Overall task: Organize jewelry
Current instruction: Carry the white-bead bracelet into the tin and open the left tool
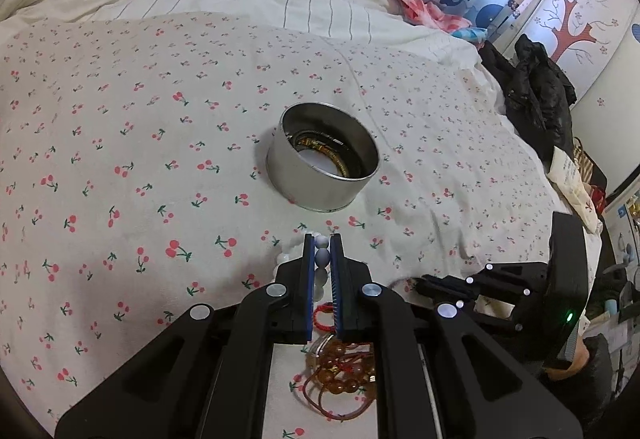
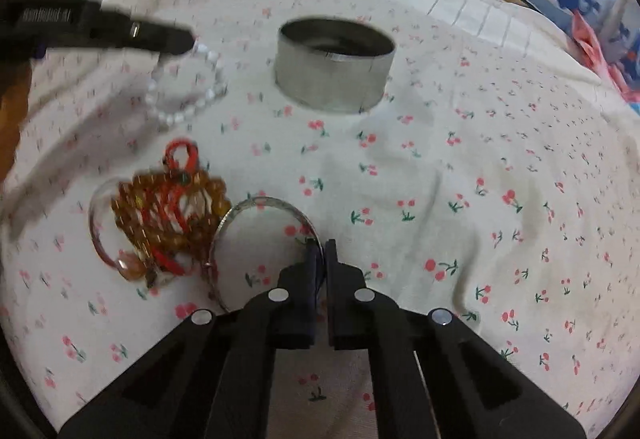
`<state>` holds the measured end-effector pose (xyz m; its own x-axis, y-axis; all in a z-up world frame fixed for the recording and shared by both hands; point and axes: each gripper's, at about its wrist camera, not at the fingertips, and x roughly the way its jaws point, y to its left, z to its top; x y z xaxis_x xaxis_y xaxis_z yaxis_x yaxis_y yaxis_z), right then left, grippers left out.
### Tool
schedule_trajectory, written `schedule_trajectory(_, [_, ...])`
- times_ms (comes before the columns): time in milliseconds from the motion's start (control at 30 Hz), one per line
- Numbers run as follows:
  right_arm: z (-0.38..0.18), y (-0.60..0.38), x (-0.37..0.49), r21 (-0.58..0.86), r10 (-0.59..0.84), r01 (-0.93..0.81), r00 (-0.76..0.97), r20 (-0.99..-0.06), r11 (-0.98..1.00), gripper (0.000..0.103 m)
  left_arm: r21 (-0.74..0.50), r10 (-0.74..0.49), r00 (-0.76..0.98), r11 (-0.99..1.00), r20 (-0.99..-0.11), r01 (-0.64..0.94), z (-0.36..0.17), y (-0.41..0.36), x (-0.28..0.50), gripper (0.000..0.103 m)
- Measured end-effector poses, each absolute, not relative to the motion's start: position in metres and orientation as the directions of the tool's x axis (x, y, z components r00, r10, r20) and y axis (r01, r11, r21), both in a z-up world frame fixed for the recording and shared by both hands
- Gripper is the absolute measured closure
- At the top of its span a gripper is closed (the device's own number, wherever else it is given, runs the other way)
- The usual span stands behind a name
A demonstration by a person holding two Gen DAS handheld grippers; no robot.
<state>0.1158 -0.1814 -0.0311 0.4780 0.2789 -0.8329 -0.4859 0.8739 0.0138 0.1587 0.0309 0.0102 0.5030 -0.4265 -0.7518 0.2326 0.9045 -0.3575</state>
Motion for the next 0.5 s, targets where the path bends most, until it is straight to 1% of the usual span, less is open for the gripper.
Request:
schedule_trajectory(167, [-0.005, -0.213, 0.126, 0.195, 0.401, -0.403, 0.526, -0.75, 0.894, 0.099, -0.358, -0.442, 0.531, 0.897, -0.723, 0.26, 0.035, 0.025, 0.155, 0.096])
schedule_trajectory(267, [0.003, -0.23, 0.129, 0.279, 0.442, -0.358, 0.547, -0.711, 0.891, 0.099, -0.346, -0.441, 0.537, 0.897, -0.719, 0.274, 0.048, 0.014, 0.156, 0.096])
schedule_trajectory(500, [0.015, -0.246, 0.135, 0.387, 0.487, -0.297, 0.572, -0.66, 0.873, 0.099, -0.312, -0.423, 0.542, 0.905, -0.726, 0.288, 0.069, -0.017, 0.183, 0.096])
